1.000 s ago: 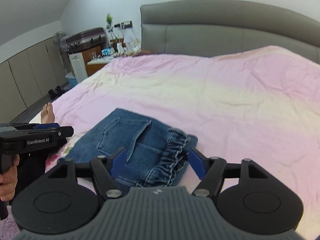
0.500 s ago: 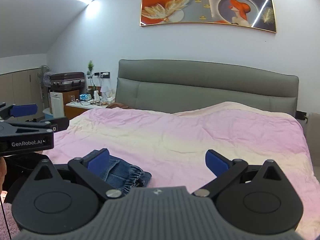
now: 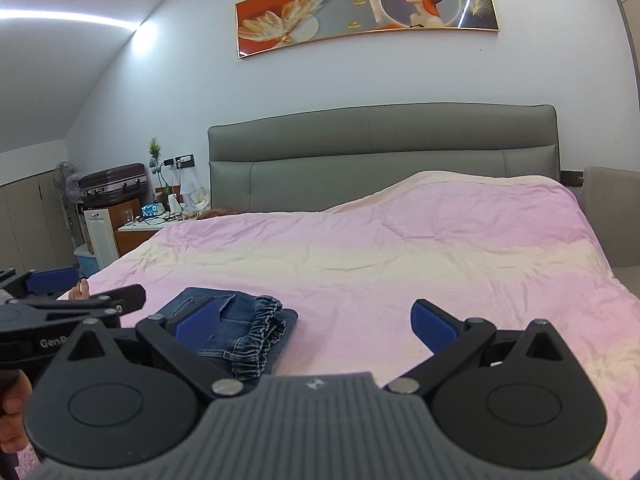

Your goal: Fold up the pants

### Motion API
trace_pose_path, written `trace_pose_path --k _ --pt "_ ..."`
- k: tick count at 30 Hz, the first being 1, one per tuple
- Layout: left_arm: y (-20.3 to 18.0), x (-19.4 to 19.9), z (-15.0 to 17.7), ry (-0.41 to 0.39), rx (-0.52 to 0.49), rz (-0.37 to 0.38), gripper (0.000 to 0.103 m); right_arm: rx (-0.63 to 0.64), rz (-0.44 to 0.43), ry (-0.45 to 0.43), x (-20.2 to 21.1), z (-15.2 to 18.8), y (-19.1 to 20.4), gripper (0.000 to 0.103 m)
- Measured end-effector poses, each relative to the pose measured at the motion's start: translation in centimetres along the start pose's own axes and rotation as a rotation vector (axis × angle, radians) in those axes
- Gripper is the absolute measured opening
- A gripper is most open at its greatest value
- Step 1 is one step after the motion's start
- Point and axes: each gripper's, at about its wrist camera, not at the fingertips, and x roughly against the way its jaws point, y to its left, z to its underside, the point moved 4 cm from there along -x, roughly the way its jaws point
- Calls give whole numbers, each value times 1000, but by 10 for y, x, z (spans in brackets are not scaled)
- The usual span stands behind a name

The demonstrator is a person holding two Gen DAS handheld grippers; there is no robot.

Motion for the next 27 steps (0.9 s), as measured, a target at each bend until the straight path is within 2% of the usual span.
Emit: trace_pose_path --k 3,10,18,27 --pt "-1 -10 16 58 40 3 101 3 0 32 -7 16 4 98" --pt "-7 -33 36 140 61 35 101 14 19 88 -31 46 6 98" --pt "-11 -46 44 182 75 29 101 9 38 98 -56 47 0 98" --pt "-8 -45 43 209 92 19 101 -27 19 114 -62 42 -5 98"
